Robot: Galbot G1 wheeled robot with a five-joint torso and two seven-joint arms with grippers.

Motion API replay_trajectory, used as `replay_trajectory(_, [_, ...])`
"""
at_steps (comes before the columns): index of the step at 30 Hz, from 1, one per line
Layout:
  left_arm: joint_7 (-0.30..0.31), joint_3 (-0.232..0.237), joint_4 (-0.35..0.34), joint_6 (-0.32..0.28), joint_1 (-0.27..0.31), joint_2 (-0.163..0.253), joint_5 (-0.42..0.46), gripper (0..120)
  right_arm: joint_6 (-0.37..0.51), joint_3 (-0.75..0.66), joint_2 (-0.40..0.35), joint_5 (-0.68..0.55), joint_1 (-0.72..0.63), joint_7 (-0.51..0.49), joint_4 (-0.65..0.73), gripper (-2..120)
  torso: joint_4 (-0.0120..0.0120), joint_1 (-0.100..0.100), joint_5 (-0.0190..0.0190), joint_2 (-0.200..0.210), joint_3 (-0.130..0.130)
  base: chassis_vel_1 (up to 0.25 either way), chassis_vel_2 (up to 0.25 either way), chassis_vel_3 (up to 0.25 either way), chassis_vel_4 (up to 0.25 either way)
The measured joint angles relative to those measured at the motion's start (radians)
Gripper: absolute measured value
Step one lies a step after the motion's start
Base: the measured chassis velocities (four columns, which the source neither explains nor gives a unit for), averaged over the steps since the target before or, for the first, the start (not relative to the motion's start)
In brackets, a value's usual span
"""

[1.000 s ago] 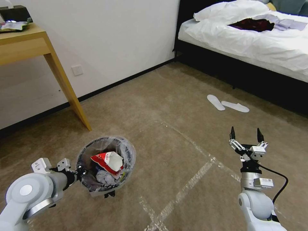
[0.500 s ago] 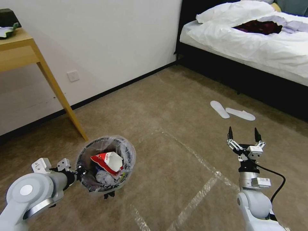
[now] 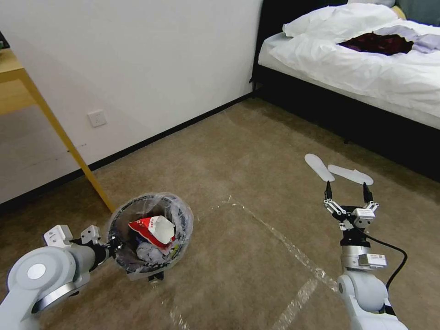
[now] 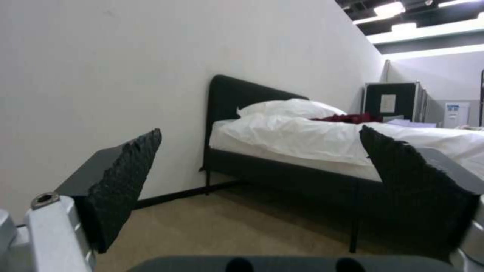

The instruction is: Pick up the trash bin and place the garbage on the floor into it.

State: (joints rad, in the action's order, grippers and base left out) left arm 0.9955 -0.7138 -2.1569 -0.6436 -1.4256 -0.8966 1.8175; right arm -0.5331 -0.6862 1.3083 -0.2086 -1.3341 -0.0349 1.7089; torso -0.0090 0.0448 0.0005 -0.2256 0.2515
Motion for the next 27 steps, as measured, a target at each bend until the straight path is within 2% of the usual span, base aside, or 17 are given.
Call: replay_trajectory(27, [0.000,0.007,0.003,0.001,0.000,-0.002,-0.008,0,-0.031,0.006,0.005,0.018,0.006,-0.003,-0.022,100,-0.0001,0.000,-0.0003,0.000,0.000,-0.183,0.184,0.186,-0.188])
